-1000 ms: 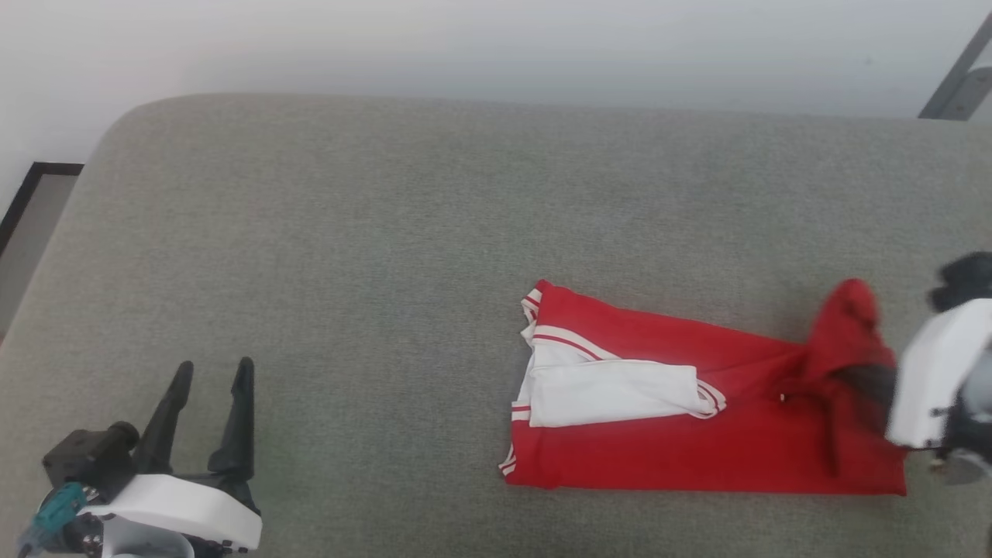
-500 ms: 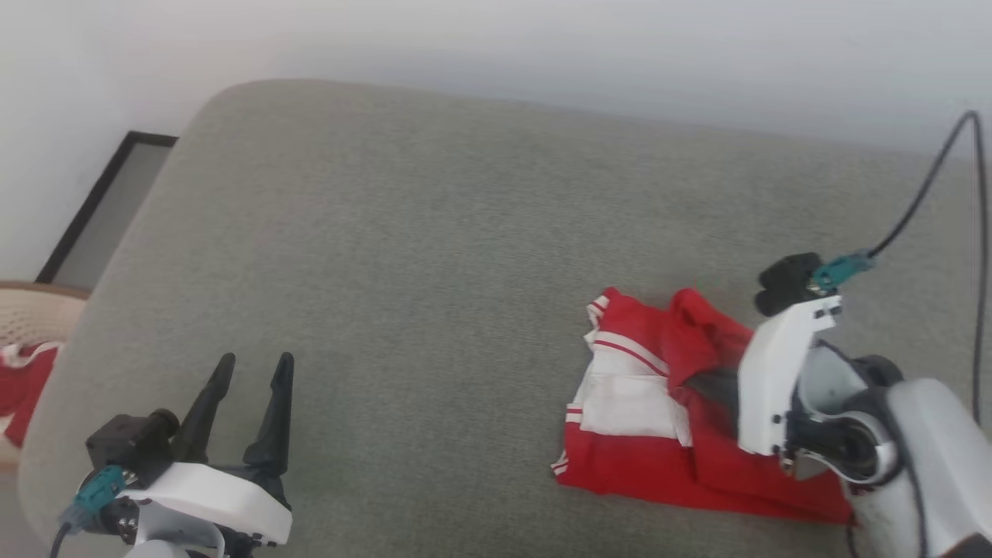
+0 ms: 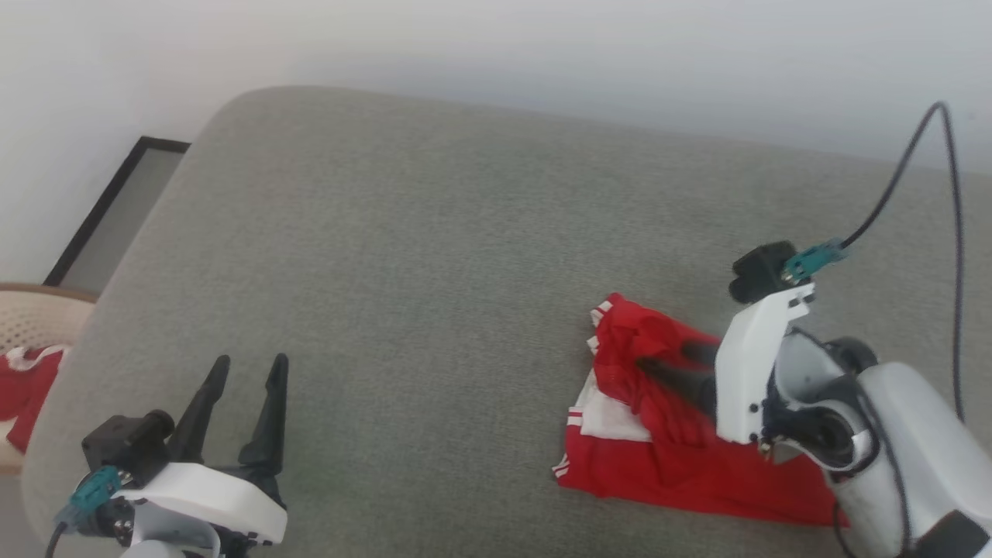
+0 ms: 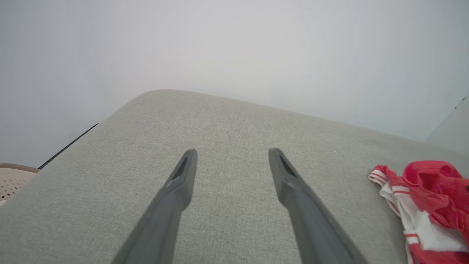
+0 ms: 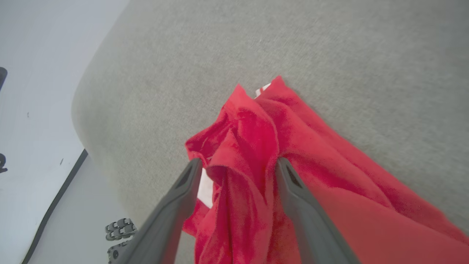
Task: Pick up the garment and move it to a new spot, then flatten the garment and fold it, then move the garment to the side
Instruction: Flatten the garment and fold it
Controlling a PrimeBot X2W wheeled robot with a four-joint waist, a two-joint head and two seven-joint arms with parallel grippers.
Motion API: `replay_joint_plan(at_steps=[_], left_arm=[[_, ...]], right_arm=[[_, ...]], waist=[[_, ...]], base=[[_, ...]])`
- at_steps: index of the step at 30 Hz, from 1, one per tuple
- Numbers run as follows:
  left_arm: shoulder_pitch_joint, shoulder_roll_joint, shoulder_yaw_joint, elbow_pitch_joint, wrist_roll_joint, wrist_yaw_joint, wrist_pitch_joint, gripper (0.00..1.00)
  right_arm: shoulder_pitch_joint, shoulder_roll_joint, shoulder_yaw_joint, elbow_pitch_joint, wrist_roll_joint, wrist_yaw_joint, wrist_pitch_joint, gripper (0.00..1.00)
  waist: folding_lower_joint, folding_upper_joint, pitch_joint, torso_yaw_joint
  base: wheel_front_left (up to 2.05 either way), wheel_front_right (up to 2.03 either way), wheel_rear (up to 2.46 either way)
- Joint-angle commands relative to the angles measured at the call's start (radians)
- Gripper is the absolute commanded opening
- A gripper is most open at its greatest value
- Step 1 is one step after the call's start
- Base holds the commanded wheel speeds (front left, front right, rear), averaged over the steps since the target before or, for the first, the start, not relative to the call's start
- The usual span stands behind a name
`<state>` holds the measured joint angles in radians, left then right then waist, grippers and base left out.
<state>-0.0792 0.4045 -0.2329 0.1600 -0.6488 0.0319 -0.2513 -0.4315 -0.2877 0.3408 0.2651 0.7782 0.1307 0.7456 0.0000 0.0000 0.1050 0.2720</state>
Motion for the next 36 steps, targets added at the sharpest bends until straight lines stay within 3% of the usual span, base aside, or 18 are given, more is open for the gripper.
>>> replay_joint_plan(at_steps=[1, 13, 20, 29, 36], left_arm=[[0.011, 0.004, 0.007, -0.001, 0.000, 0.005, -0.005, 1.00], [0.055, 0.026, 0.051, -0.020, 0.001, 0.012, -0.010, 1.00], [0.084, 0.040, 0.072, -0.029, 0.005, 0.017, -0.012, 1.00], [0.131, 0.055, 0.108, -0.027, 0.000, 0.001, -0.013, 1.00], [0.158, 0.059, 0.124, -0.025, 0.004, -0.009, -0.014, 1.00]], right_arm=[[-0.006, -0.012, -0.004, -0.017, 0.010, 0.000, -0.012, 1.00], [0.066, -0.120, -0.153, -0.146, 0.001, 0.000, -0.152, 1.00], [0.143, -0.174, -0.207, -0.151, -0.031, 0.000, -0.381, 1.00], [0.246, -0.236, -0.184, -0.063, -0.098, 0.000, -0.722, 1.00], [0.278, -0.241, -0.173, -0.004, -0.102, 0.000, -0.842, 1.00]], waist=[[0.0000, 0.0000, -0.004, -0.017], [0.0000, 0.0000, -0.035, -0.142], [0.0000, 0.0000, -0.053, -0.212], [0.0000, 0.0000, -0.092, -0.269], [0.0000, 0.0000, -0.107, -0.277]], base=[[0.00, 0.00, 0.00], [0.00, 0.00, 0.00], [0.00, 0.00, 0.00], [0.00, 0.00, 0.00], [0.00, 0.00, 0.00]])
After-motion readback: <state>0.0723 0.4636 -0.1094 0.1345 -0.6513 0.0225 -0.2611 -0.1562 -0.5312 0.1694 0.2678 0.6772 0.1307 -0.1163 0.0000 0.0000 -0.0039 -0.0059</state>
